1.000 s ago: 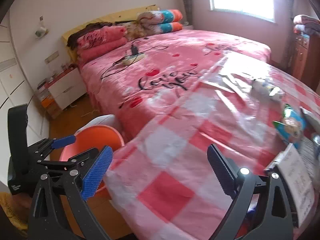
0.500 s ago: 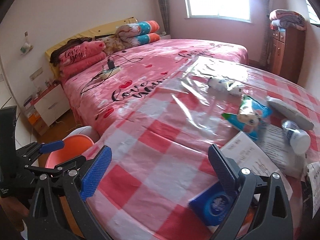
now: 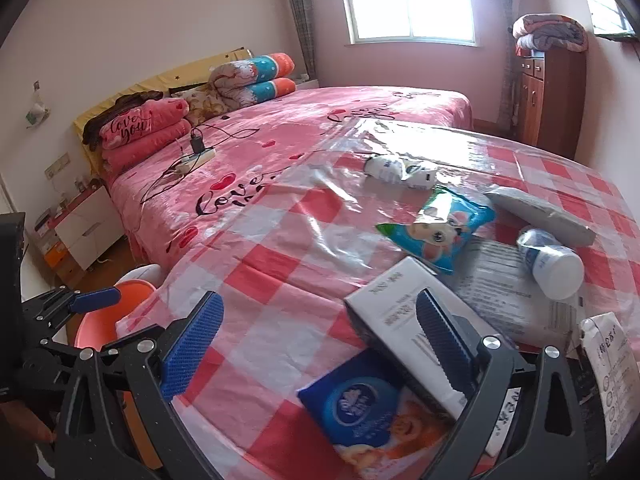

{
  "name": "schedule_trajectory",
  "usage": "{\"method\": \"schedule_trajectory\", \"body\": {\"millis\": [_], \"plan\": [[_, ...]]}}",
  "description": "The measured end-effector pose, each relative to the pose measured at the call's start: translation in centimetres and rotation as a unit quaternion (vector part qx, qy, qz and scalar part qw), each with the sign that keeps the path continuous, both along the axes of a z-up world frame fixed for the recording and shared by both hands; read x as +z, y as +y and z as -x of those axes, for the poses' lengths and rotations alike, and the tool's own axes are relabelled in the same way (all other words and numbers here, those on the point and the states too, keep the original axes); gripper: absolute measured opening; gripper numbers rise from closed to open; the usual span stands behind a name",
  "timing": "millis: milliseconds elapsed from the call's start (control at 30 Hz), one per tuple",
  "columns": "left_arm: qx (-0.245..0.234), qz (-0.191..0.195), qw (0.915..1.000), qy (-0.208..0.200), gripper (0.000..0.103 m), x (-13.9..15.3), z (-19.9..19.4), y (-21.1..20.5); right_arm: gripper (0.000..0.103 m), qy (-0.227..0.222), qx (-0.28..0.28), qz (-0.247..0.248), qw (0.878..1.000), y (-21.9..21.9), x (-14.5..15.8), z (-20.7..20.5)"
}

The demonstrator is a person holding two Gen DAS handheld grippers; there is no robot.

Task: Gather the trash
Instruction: 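Lower the left gripper onto the blue Vinda tissue pack and close it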

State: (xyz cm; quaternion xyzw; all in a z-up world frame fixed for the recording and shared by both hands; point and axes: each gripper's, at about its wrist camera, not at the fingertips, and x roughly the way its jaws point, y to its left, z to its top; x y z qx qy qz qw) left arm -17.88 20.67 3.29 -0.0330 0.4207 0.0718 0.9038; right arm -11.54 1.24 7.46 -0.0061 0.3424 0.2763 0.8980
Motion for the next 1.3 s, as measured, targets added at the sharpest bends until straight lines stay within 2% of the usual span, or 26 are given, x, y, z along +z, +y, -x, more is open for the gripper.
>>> {"method": "schedule_trajectory", "body": {"millis": [400, 767, 1033, 1200, 1300], "plan": [[-0.048, -0.015, 0.9987, 0.0, 0.091, 0.9, -1.6, -4.5, 0.096, -0.002, -0.039, -0.02, 0.999, -4.5, 0.4, -0.8], [-0.099, -0.017, 0.9949, 0.001, 0.091, 1.3, -2.5, -9.1, 0.096, -0.01, -0.114, -0.043, 0.992, -11.5, 1.4, -1.8], [-0.164, -0.012, 0.9864, 0.008, 0.091, 1.2, -2.6, -13.2, 0.096, 0.004, -0.154, -0.065, 0.986, -15.7, 1.2, -2.8], [-0.196, -0.011, 0.9803, 0.019, 0.091, 0.7, -2.7, -15.4, 0.096, 0.014, -0.152, -0.085, 0.985, -16.9, 0.8, -3.2], [-0.209, -0.025, 0.9772, 0.028, 0.091, -0.1, -3.0, -16.5, 0.096, 0.013, -0.149, -0.087, 0.985, -17.0, 0.9, -3.2]]}}
